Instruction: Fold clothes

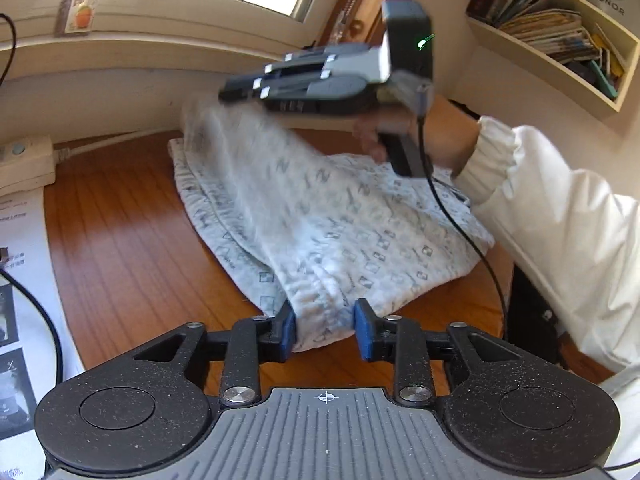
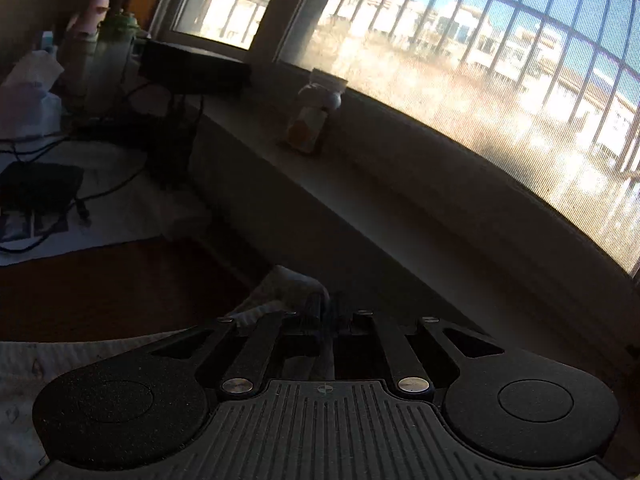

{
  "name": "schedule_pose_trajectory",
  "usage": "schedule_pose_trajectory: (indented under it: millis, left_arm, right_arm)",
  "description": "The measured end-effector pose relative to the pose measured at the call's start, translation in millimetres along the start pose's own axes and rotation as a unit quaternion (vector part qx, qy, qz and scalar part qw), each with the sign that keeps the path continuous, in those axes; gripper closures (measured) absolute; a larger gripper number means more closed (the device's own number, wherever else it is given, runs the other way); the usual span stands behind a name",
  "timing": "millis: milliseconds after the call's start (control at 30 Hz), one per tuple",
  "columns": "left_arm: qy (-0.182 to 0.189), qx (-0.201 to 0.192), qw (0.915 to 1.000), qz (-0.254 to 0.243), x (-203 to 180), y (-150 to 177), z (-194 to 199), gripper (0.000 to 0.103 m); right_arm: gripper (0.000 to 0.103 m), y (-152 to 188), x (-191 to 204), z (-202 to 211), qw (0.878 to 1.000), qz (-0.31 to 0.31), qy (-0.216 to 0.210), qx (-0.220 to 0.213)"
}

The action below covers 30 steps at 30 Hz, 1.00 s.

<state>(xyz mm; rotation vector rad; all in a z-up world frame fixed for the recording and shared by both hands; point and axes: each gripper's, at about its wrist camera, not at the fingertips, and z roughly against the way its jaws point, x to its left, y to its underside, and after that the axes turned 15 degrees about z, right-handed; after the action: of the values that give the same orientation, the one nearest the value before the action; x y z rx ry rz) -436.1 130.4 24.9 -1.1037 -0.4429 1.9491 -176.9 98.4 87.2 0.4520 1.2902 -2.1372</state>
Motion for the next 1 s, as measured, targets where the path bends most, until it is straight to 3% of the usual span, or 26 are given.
schedule_pose_trajectory:
  millis: [33, 67, 133, 267, 333, 367, 400, 433, 467, 667, 833, 867, 933, 967, 1000]
  left_arm:
    - [-0.003, -0.003, 1.0000, 0.003, 1, 0, 1, 0.055]
    - [-0.005, -0.006, 1.0000, 0.005, 2, -1, 2, 0.047]
    - [-0.008, -0.012, 0.9998, 0.012, 3, -2, 4, 0.042]
    - [0.018, -0.021, 0.9989, 0.038, 9, -13, -4, 0.041]
    - [0.014, -0.021, 0.9988, 0.041, 7, -18, -12, 0.044]
    - [0.009, -0.021, 0.9990, 0.040, 6, -19, -16, 0.052]
    - [-0.002, -0.023, 0.9991, 0.037, 6, -19, -18, 0.072]
    - [-0.013, -0.025, 0.9990, 0.034, 5, -19, -20, 0.082]
    - [-0.025, -0.028, 0.9987, 0.033, 6, -19, -19, 0.099]
    - [-0.045, -0.020, 0.9982, 0.036, 15, -6, 5, 0.099]
    - [-0.062, -0.002, 0.9979, 0.018, 4, -3, 11, 0.099]
    - [-0.066, 0.001, 0.9977, 0.014, 2, -4, 12, 0.097]
    - [-0.075, -0.003, 0.9970, 0.016, 1, -10, 14, 0.081]
    - [-0.080, -0.016, 0.9966, 0.013, 0, -14, 16, 0.057]
    - [-0.085, -0.030, 0.9959, 0.009, -1, -19, 18, 0.027]
  right_arm:
    - [0.088, 2, 4, -1, 1.000, 0.002, -0.003, 0.006]
    - [0.076, 3, 7, -2, 1.000, 0.003, -0.005, 0.010]
    - [0.058, 7, 8, 12, 1.000, 0.000, -0.007, -0.005]
    - [0.057, 27, -3, 47, 1.000, -0.016, -0.006, -0.002]
    - [0.056, 46, -9, 61, 1.000, -0.017, 0.001, 0.015]
    - [0.055, 56, -12, 68, 1.000, -0.018, 0.004, 0.024]
    - [0.055, 70, -17, 71, 0.999, -0.028, 0.008, 0.037]
    - [0.055, 84, -21, 74, 0.998, -0.037, 0.011, 0.051]
    - [0.054, 98, -26, 77, 0.997, -0.047, 0.014, 0.064]
    - [0.054, 168, -55, 98, 0.986, -0.131, 0.039, 0.096]
    - [0.047, 197, -58, 102, 0.979, -0.179, 0.044, 0.090]
    - [0.046, 200, -56, 99, 0.978, -0.183, 0.043, 0.093]
    - [0.044, 203, -60, 103, 0.976, -0.196, 0.046, 0.087]
    - [0.041, 204, -62, 102, 0.974, -0.202, 0.045, 0.090]
    - [0.040, 205, -62, 102, 0.974, -0.204, 0.045, 0.091]
